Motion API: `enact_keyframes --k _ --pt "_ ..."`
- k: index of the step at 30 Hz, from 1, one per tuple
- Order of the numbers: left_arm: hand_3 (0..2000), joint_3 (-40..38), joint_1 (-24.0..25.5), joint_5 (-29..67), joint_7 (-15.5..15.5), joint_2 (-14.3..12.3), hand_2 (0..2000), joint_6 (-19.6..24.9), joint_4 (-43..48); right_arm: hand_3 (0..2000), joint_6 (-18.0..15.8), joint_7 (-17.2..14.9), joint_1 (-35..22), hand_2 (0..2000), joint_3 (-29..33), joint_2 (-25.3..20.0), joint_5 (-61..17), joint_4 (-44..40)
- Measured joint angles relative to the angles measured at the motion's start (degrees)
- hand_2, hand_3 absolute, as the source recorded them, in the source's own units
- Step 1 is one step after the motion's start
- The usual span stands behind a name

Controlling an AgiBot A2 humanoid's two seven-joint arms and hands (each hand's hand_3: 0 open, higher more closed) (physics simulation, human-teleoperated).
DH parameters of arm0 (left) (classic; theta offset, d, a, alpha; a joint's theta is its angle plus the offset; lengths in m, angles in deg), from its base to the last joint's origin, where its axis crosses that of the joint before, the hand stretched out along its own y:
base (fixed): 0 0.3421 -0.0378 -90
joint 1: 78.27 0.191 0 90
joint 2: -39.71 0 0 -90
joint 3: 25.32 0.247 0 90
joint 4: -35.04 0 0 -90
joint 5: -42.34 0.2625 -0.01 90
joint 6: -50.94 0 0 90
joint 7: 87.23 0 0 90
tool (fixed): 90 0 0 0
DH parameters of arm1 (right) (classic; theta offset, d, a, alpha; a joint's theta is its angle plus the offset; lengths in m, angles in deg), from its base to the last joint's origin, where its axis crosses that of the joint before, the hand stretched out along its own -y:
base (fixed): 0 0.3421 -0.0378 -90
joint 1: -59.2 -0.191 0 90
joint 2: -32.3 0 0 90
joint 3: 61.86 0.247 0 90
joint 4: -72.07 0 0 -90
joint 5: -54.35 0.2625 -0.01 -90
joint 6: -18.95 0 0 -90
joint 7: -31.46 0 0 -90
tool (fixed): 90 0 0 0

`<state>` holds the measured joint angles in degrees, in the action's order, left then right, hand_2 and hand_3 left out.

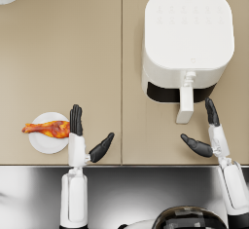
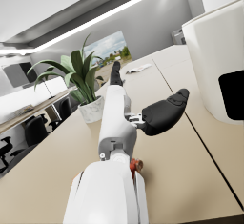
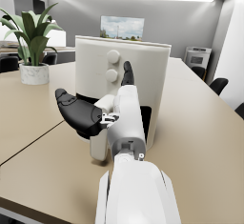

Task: Pick up the drumstick and place it into the air fryer

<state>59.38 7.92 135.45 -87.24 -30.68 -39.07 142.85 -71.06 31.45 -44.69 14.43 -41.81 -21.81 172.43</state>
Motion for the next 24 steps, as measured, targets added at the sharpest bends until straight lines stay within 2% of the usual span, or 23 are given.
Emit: enact_keyframes --k 14,15,17,19,21,24 --pt "0 -11.78 1.66 36.31 0.01 -1.05 0 0.01 -0.46 0 0.01 0.01 1.17 0 0.17 -1.41 -0.31 -2.25" --pt "0 -12.41 1.40 38.92 1.14 -0.91 0 1.20 -0.79 0 0.01 0.01 1.11 0 0.40 -1.58 -0.31 -2.37" --pt "0 -13.60 0.51 44.13 6.56 -0.39 0 11.09 -1.73 0 0.01 0.01 0.89 0 0.99 -1.94 -0.31 -2.74" --pt "0 -14.46 -0.39 49.35 9.69 0.14 0 16.58 -2.61 0 0.01 0.01 0.76 0 1.48 -2.25 -0.31 -2.84" --pt "0 -15.00 -0.99 54.57 11.40 0.49 0 19.61 -3.14 0 0.01 0.01 0.71 0 1.70 -2.53 -0.31 -2.93" --pt "0 -15.94 -1.65 62.41 12.49 0.87 0 21.53 -4.02 0 0.01 0.01 0.71 0 1.81 -2.90 -0.30 -2.97"
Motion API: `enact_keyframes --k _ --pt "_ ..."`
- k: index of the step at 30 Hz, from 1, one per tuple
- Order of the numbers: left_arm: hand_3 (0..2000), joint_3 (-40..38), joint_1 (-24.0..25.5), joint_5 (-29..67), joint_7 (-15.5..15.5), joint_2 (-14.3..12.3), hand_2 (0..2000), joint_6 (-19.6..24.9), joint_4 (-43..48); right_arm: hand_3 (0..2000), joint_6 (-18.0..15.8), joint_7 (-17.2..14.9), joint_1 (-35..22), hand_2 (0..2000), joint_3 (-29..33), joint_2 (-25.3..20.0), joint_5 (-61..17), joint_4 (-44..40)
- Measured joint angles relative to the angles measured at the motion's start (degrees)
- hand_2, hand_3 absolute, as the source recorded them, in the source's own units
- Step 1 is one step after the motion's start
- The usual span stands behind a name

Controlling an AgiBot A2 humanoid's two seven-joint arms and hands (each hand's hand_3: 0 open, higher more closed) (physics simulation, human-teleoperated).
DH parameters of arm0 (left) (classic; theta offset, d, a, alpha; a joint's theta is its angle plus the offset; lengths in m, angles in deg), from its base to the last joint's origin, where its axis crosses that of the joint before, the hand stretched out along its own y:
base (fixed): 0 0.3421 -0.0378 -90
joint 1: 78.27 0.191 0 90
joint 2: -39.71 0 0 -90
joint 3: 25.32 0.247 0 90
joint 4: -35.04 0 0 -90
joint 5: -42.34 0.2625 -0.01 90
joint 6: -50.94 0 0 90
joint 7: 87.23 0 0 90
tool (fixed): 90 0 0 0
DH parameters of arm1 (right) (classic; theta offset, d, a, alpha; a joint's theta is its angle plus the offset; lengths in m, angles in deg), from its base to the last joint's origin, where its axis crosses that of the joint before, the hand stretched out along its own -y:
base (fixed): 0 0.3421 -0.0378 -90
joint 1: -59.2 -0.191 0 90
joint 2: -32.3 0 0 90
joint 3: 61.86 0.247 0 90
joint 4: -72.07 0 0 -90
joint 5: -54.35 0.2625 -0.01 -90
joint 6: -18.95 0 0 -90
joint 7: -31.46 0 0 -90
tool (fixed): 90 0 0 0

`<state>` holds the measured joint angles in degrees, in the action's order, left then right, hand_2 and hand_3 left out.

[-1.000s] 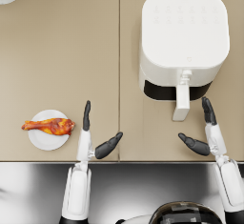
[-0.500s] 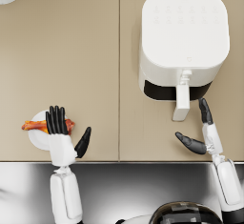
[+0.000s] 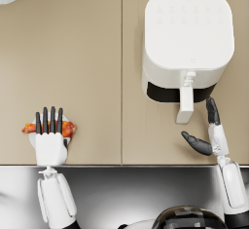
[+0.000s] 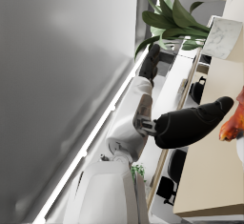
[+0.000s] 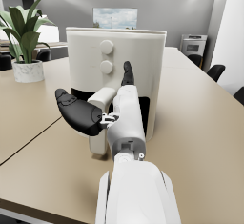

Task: Pick up the drumstick and place it into the air fryer

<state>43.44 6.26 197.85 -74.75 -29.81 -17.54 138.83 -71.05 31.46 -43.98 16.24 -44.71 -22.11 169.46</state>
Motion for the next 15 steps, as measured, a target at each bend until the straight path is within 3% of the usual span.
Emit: enact_keyframes --k 7,15 --pt "0 2.26 -3.29 16.28 0.64 1.20 0 1.34 -8.59 0 0.00 0.00 -0.09 0 0.43 -0.89 0.00 -0.37" --pt "0 4.63 -5.94 19.41 0.64 1.36 0 -0.40 -19.75 0 0.00 0.00 -0.35 0 1.06 -1.89 0.01 -0.80"
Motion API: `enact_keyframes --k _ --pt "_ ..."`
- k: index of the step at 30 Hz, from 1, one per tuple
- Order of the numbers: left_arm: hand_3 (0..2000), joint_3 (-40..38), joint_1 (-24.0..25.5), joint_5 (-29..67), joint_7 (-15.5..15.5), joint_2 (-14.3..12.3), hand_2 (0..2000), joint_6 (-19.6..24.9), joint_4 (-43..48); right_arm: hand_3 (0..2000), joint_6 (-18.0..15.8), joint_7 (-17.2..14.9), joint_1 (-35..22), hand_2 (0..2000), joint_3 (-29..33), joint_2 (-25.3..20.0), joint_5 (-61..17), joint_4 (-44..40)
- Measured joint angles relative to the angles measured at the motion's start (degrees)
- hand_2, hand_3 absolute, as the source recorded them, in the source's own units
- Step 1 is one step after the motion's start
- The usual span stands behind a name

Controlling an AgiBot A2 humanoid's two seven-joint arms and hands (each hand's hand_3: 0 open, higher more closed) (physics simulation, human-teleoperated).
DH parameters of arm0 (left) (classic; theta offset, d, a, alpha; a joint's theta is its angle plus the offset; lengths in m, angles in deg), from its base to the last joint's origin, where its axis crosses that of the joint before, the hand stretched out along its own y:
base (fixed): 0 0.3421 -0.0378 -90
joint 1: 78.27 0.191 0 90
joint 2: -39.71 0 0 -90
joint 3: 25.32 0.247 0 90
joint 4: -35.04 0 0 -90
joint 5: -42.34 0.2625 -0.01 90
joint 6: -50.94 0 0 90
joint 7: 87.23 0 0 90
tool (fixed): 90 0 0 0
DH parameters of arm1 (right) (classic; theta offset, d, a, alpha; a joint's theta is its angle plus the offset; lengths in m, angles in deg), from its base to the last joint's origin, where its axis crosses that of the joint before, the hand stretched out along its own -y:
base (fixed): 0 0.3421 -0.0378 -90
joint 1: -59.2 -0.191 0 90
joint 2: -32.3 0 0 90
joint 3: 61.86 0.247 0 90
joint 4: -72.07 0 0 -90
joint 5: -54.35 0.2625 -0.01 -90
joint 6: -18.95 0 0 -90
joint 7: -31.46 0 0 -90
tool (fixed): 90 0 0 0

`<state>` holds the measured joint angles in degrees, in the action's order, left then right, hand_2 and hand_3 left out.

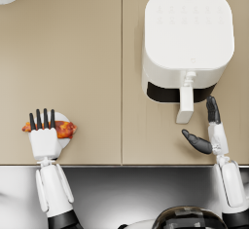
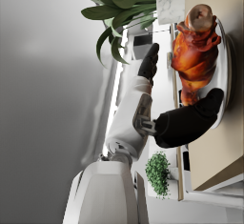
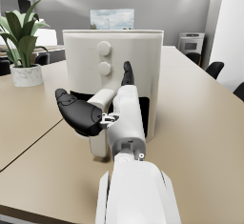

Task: Pick up the drumstick and place it into the air fryer

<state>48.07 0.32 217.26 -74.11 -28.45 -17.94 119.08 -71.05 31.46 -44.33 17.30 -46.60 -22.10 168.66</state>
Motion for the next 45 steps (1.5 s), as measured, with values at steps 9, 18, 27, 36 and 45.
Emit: enact_keyframes --k 9,18,27,36,45 --pt "327 2.51 -0.59 0.33 1.81 0.31 1361 -7.20 -2.08 0 0.00 0.00 -1.03 0 -0.13 -1.36 0.00 -0.47" --pt "2000 4.56 -6.59 0.25 -6.65 0.02 2000 -18.59 -11.74 0 0.00 0.00 -1.51 0 0.44 -2.43 0.01 -0.24" --pt "2000 5.17 -5.19 0.24 -12.76 -0.78 2000 -21.97 3.96 0 0.00 0.00 -1.93 0 -0.44 -3.43 0.01 -1.89" --pt "2000 8.57 -5.37 -7.25 -13.25 -1.03 2000 -20.49 16.90 0 0.25 0.00 -2.59 0 -3.39 -4.52 0.01 -10.62" --pt "2000 13.34 -7.91 -20.22 -13.34 -1.71 2000 -19.08 19.92 0 1.90 0.04 -4.09 0 -4.87 -5.77 -0.01 -17.31"
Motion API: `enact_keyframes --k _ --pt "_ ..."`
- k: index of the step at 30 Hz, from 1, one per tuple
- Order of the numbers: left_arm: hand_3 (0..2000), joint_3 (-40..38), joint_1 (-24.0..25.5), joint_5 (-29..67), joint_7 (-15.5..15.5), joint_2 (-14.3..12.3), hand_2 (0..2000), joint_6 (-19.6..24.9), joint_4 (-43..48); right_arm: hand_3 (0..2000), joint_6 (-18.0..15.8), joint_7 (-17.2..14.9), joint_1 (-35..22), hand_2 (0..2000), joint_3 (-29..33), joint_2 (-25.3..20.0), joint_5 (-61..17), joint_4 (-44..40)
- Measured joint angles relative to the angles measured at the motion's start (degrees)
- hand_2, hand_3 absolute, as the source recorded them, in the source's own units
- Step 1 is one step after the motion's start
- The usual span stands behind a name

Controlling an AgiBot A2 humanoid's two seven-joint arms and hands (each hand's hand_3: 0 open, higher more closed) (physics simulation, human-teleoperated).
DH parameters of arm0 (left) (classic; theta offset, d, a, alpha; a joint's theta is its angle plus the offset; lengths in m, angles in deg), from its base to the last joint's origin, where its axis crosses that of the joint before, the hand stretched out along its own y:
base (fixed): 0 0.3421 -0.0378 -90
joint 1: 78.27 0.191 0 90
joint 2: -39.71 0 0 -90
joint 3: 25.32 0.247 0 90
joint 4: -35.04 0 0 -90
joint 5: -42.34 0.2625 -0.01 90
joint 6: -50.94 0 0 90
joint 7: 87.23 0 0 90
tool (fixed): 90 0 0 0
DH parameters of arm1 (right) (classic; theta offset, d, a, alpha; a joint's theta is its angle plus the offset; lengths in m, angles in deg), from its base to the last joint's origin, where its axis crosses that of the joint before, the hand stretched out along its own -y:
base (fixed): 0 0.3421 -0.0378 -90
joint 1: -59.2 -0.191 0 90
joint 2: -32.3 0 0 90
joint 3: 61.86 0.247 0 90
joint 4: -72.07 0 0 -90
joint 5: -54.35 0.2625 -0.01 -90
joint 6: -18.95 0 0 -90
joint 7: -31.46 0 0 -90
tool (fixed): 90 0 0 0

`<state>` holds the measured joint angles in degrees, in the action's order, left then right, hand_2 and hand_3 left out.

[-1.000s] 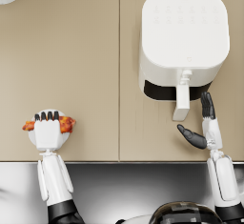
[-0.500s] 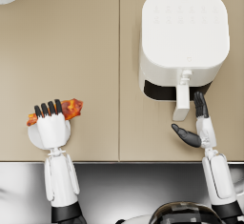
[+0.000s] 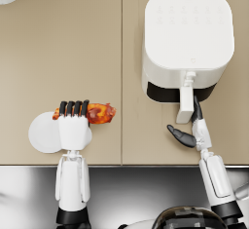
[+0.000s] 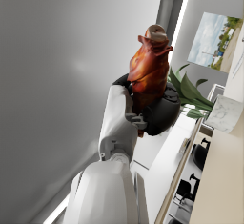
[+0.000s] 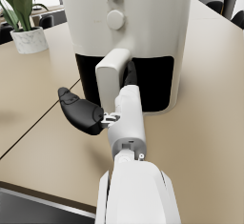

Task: Pick up the drumstick and place it into the air fryer

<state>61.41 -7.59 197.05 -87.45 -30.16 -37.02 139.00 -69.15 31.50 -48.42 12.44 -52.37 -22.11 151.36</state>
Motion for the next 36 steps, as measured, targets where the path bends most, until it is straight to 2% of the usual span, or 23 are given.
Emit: enact_keyframes --k 3,7,8,9,11,13,15,19,22,25,33,36 --pt "2000 0.63 -0.28 -0.54 0.00 -0.24 2000 0.12 0.36 0 0.99 0.01 -0.74 0 -0.79 -0.32 -0.06 -2.19" --pt "2000 1.45 -0.50 -8.59 -0.04 -0.52 2000 0.35 0.99 0 1.81 0.01 -1.44 0 -1.66 -0.03 -0.22 -3.21" --pt "2000 1.64 -0.55 -9.51 -0.05 -0.59 2000 0.36 1.07 327 1.94 0.00 -1.48 1361 -1.89 0.14 -0.24 -3.16" --pt "2000 1.86 -0.65 -10.17 -0.06 -0.68 2000 0.38 1.07 653 3.21 -0.01 -1.50 2000 -2.12 0.31 -0.26 -3.05" --pt "2000 2.54 -0.86 -10.97 -0.08 -0.86 2000 0.36 0.90 1307 7.28 -0.08 -1.50 2000 -2.63 0.46 -0.23 -3.05" --pt "2000 3.32 -1.18 -11.38 -0.08 -1.08 2000 0.30 0.54 1960 8.42 -0.17 -1.37 2000 -3.32 0.54 -0.17 -2.84" --pt "2000 4.32 -1.64 -11.60 -0.09 -1.35 2000 0.27 -0.11 2000 4.52 -0.22 -0.85 2000 -3.69 1.22 -0.29 -2.05" --pt "2000 6.56 -2.95 -11.75 -0.08 -2.07 2000 0.25 -1.60 2000 3.99 -0.53 1.34 2000 -5.08 3.35 -0.31 1.43" --pt "2000 8.69 -4.57 -11.79 -0.07 -2.97 2000 0.27 -1.56 2000 2.03 -0.58 3.63 2000 -6.01 5.62 -0.30 4.92" --pt "2000 10.28 -6.99 -11.82 -0.06 -4.23 2000 0.36 -2.41 2000 -0.08 -0.66 6.05 2000 -6.73 8.02 -0.28 8.62" --pt "2000 13.06 -14.05 -11.84 -0.07 -7.88 2000 0.47 -6.25 2000 -2.15 -0.85 9.87 2000 -8.78 13.61 -0.38 14.94" --pt "2000 14.58 -15.78 -19.32 -0.10 -8.94 2000 0.27 -7.36 2000 -3.62 -0.93 10.98 2000 -9.19 15.51 -0.41 16.86"
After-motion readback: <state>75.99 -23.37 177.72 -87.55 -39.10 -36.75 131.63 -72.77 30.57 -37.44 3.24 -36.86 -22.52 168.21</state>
